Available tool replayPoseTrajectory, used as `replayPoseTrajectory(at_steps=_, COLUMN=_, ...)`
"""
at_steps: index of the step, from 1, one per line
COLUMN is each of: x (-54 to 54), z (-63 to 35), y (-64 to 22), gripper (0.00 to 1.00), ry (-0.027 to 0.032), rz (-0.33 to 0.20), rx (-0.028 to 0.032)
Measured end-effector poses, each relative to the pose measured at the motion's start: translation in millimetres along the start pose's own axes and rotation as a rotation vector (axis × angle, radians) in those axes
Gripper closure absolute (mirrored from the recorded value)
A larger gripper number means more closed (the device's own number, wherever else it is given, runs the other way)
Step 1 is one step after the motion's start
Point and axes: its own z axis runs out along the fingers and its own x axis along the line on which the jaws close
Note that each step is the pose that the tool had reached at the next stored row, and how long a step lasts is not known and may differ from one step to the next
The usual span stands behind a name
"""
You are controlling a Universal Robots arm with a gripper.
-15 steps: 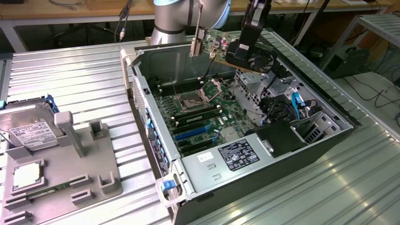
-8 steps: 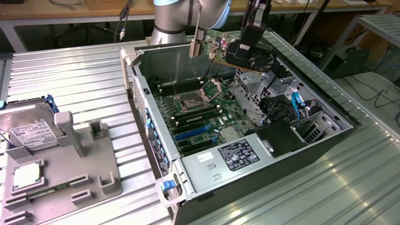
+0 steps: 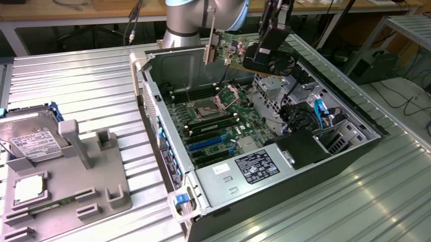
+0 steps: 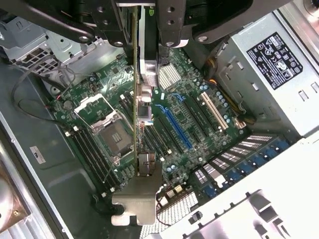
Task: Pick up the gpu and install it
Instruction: 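Insert the gpu into the slot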
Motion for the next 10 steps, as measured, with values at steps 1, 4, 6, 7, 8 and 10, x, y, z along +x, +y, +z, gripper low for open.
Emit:
replayPoseTrajectory(at_steps=1, x=0.0, z=0.0, y=0.0, gripper=0.72, ry=0.0001, rz=-0.009, rx=-0.0003)
replayPoseTrajectory(at_steps=4, x=0.0, z=0.0, y=0.0, gripper=0.72, ry=0.0004, rz=-0.038, rx=-0.0012)
replayPoseTrajectory(at_steps=6, x=0.0, z=0.0, y=0.0, gripper=0.72, ry=0.0006, rz=-0.059, rx=-0.0018)
replayPoseTrajectory(at_steps=7, x=0.0, z=0.0, y=0.0, gripper=0.72, ry=0.0007, rz=-0.068, rx=-0.0021)
replayPoseTrajectory(at_steps=8, x=0.0, z=0.0, y=0.0, gripper=0.72, ry=0.0007, rz=-0.079, rx=-0.0024)
replayPoseTrajectory(at_steps=10, x=0.0, z=0.0, y=0.0, gripper=0.72, ry=0.001, rz=-0.098, rx=-0.003)
